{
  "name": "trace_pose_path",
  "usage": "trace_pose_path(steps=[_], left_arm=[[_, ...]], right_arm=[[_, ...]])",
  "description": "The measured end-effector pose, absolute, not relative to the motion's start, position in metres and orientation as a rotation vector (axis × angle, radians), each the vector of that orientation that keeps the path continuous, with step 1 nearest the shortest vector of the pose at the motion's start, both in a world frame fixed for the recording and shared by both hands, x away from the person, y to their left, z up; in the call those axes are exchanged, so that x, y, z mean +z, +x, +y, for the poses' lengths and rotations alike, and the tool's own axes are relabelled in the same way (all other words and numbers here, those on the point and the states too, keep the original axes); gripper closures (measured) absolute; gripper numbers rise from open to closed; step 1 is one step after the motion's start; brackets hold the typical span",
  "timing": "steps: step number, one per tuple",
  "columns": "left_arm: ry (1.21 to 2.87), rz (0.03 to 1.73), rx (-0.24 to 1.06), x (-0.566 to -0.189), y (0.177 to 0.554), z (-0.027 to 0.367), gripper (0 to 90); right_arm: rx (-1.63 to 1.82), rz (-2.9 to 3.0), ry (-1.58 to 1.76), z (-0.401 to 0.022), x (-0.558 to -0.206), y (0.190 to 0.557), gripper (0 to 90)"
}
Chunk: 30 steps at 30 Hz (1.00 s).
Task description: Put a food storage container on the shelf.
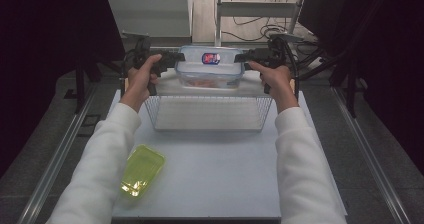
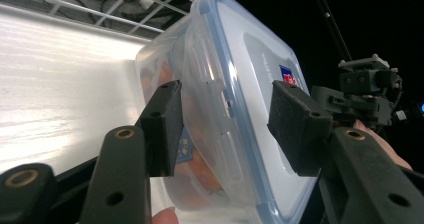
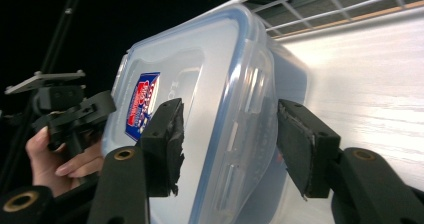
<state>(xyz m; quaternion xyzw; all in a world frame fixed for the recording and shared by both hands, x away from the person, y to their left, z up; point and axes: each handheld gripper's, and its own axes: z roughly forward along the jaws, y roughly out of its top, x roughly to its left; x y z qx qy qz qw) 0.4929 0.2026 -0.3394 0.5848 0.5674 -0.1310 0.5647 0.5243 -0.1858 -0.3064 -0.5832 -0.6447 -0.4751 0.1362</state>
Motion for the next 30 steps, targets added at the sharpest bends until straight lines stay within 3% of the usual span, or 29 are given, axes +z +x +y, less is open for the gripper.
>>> trace_pose_path(steps=[5,8,15,19,24,30], left_arm=[[1.375,1.333,-0.282,-0.339,0.493,0.202,47.7],[1.378,1.321,-0.217,-0.335,0.489,0.201,42.4],[1.408,1.259,-0.099,-0.321,0.47,0.205,31.8],[1.463,1.205,0.0,-0.313,0.448,0.207,30.7],[1.483,1.145,0.035,-0.317,0.409,0.213,28.8],[1.548,1.079,0.087,-0.323,0.368,0.218,28.6]], right_arm=[[-1.396,-1.89,-1.696,-0.185,-0.306,0.523,43.7],[-1.449,-1.934,-1.7,-0.184,-0.304,0.519,35.7],[-1.55,-2.06,-1.662,-0.191,-0.288,0.502,33.5],[-1.613,-2.16,-1.538,-0.195,-0.283,0.484,34.3],[-1.719,-2.163,-1.47,-0.207,-0.286,0.453,38.5],[-1.702,-2.411,-1.418,-0.208,-0.288,0.415,37.0]])
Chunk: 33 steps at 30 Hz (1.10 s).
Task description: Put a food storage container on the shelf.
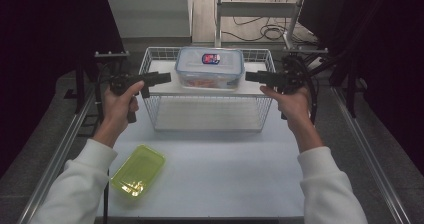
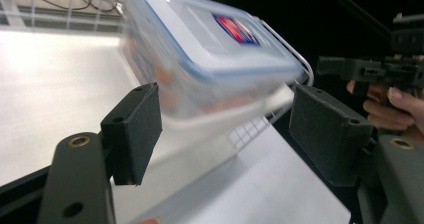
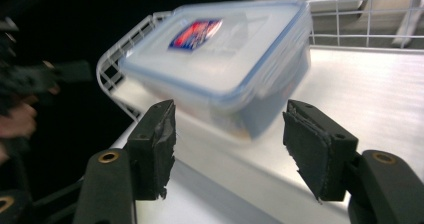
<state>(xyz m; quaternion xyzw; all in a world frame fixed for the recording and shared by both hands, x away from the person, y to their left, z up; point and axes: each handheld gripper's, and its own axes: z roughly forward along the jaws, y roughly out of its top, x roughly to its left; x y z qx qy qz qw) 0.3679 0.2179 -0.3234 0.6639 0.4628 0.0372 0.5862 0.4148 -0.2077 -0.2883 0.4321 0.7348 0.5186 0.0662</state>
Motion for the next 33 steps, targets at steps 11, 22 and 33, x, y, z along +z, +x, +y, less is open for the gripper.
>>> trace_pose_path(steps=[11,22,33], left_arm=[[1.684,1.065,0.081,-0.354,0.321,0.216,30.0],[1.841,1.076,0.108,-0.399,0.279,0.219,29.5],[1.916,1.117,0.069,-0.428,0.263,0.225,28.4]], right_arm=[[1.438,2.354,1.207,-0.212,-0.311,0.372,35.2],[1.247,2.549,1.195,-0.217,-0.368,0.336,34.3],[1.179,2.63,1.227,-0.224,-0.408,0.322,32.7]])
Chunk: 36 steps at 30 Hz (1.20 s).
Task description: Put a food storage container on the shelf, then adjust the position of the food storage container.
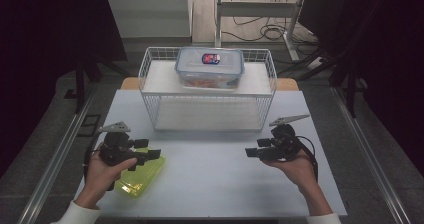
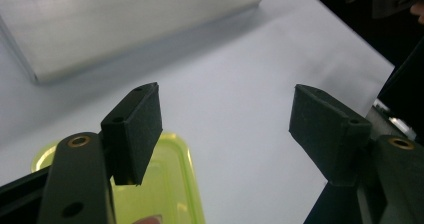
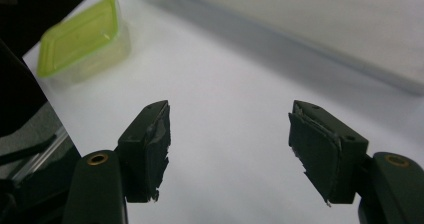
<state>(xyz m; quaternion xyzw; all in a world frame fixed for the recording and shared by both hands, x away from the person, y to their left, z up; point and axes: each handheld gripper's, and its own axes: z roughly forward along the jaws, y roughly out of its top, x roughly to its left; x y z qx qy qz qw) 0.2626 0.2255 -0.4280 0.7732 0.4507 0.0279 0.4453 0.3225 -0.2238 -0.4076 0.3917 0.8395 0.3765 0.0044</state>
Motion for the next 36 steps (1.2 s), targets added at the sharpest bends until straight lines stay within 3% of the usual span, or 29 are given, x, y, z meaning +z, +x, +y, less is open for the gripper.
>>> trace_pose_path(steps=[24,36], left_arm=[[1.983,1.188,0.109,-0.441,0.252,0.234,25.6],[2.015,1.311,0.188,-0.443,0.209,0.276,32.0]], right_arm=[[1.096,2.653,1.267,-0.224,-0.425,0.318,31.8],[1.113,2.669,1.244,-0.221,-0.426,0.317,30.7]])
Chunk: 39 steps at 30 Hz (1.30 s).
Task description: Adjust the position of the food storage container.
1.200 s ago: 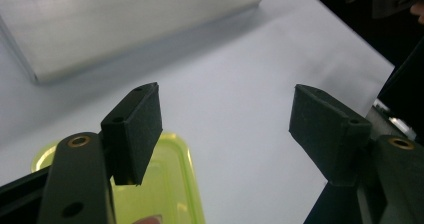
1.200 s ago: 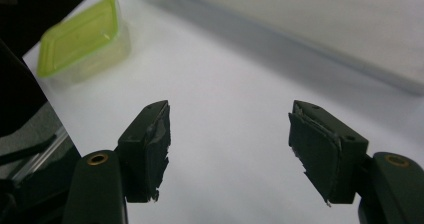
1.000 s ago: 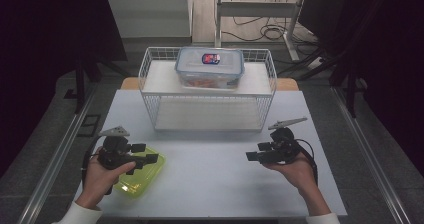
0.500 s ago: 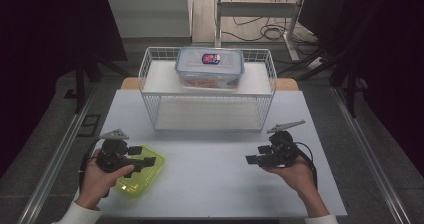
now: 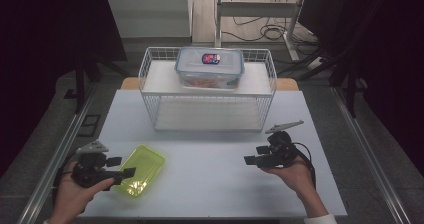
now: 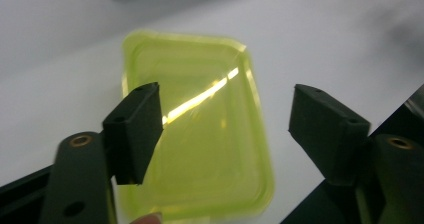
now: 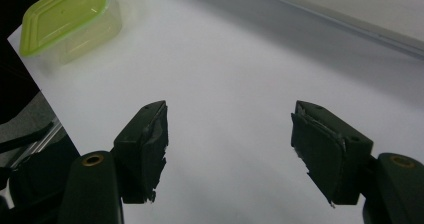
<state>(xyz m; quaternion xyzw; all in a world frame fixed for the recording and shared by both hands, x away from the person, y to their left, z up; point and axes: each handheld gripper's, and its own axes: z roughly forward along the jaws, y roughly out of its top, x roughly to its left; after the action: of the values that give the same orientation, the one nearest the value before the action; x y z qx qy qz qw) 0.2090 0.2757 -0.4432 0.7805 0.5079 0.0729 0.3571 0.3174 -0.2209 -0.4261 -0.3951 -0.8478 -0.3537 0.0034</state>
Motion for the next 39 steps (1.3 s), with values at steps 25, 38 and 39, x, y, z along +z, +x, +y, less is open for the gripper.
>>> trace_pose_path(steps=[25,38,39], left_arm=[[2.129,1.527,0.043,-0.497,0.187,0.311,90.0],[2.119,1.571,-0.009,-0.503,0.216,0.31,90.0],[2.108,1.584,-0.014,-0.503,0.223,0.313,90.0]], right_arm=[[-1.09,-2.643,-1.276,-0.222,-0.429,0.32,30.4],[-1.081,-2.644,-1.28,-0.223,-0.431,0.321,30.4],[-1.08,-2.646,-1.279,-0.223,-0.431,0.321,30.4]])
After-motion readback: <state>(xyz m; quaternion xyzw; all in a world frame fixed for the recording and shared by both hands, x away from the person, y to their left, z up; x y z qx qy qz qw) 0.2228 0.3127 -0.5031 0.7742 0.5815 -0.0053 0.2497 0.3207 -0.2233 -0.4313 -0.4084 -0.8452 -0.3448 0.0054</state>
